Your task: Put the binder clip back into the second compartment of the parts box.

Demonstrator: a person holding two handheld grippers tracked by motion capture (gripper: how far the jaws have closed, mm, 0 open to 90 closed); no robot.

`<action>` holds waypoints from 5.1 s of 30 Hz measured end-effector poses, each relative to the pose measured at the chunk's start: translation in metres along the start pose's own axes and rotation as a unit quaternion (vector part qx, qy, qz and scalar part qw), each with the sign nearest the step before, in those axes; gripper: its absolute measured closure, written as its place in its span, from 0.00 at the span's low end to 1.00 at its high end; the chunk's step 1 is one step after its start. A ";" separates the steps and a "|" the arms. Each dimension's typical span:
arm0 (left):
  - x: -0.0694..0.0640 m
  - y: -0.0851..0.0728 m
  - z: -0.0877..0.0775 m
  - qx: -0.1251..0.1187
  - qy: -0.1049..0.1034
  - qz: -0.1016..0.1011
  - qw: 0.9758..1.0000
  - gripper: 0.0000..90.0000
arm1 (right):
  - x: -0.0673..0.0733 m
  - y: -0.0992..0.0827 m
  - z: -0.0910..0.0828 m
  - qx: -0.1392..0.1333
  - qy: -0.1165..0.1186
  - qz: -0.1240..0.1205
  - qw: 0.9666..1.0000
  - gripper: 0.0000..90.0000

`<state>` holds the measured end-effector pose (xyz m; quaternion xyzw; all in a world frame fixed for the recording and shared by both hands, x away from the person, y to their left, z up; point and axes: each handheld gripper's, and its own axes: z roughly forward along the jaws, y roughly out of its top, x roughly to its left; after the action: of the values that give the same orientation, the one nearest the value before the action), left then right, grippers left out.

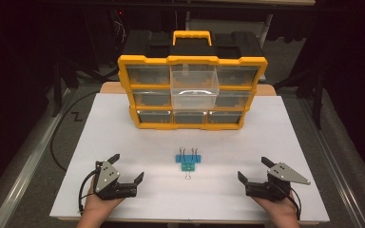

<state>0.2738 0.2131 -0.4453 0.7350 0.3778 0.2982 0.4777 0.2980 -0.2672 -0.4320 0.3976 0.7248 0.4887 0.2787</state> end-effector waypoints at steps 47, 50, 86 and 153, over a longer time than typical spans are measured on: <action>0.010 0.002 -0.006 -0.035 -0.045 -0.038 0.998 0.02 | 0.013 0.014 0.042 0.143 0.030 -0.033 0.989 0.00; 0.010 0.002 -0.006 -0.034 -0.043 -0.038 0.998 0.02 | 0.013 0.014 0.044 0.152 0.034 -0.029 0.987 0.00; 0.006 0.005 -0.009 -0.048 -0.050 -0.022 0.997 0.04 | 0.039 0.032 0.061 0.257 0.120 -0.085 0.955 0.01; 0.008 0.005 -0.005 -0.008 -0.068 -0.028 0.997 0.00 | 0.115 0.086 0.127 0.253 0.201 -0.247 0.914 0.90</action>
<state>0.2756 0.2204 -0.4384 0.7384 0.3627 0.2371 0.5166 0.3643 -0.0899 -0.4005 0.1562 0.9401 0.2740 0.1295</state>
